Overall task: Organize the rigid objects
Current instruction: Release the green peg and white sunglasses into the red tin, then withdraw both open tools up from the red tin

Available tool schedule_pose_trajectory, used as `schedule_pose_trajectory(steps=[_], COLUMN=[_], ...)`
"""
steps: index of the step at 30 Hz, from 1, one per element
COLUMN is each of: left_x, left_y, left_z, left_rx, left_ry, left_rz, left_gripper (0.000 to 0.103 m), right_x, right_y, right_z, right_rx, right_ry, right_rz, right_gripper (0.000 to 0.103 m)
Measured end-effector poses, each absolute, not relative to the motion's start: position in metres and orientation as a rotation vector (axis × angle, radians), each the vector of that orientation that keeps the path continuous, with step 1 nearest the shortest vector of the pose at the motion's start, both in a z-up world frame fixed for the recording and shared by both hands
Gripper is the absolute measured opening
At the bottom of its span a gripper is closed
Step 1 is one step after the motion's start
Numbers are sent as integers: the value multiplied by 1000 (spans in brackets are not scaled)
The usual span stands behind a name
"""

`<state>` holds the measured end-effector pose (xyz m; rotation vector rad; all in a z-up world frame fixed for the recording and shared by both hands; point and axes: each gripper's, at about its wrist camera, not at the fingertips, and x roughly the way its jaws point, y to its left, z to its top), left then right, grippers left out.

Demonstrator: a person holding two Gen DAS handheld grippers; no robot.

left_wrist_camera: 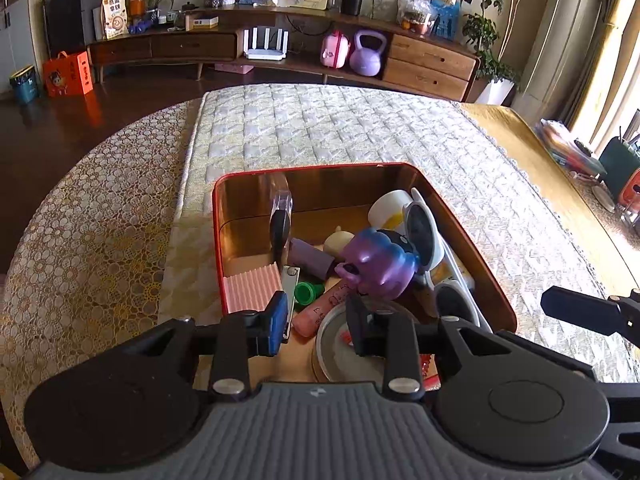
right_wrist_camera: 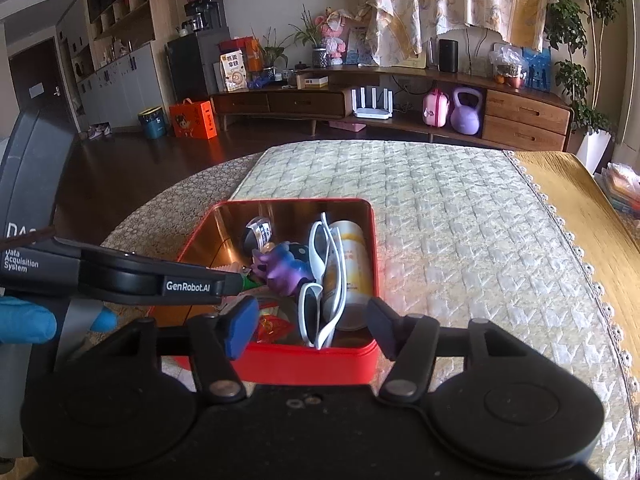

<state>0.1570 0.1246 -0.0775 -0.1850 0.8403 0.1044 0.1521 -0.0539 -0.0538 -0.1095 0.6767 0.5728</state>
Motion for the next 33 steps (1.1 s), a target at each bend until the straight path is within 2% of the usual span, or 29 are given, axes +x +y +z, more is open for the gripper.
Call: schedule_pose_trajectory(steps=[2, 4, 5, 6, 13, 15, 20, 33], left_x=[151, 144, 141, 136, 116, 111, 97, 61], left_y=[124, 123, 122, 121, 112, 109, 101, 84], left_z=[-73, -68, -65, -61, -40, -34, -26, -20], left_rx=[-186, -187, -184, -177, -160, -158, -140, -134], left_ry=[828, 812, 797, 779, 716, 702, 677, 696], left_rz=[101, 103, 109, 119, 113, 107, 105, 88], left_gripper=[33, 50, 64, 71, 72, 77, 81, 85], right_x=[149, 145, 143, 142, 130, 128, 120, 94], right_y=[-57, -61, -63, -65, -82, -87, -99, -119], right_z=[-50, -47, -46, -45, -35, -32, -26, -15], right_rx=[-104, -98, -94, -89, -36, -17, 18, 51], right_ry=[662, 647, 639, 634, 594, 578, 557, 527], right_rz=[576, 579, 580, 584, 602, 606, 612, 599], right_gripper=[64, 67, 70, 72, 86, 91, 101, 103])
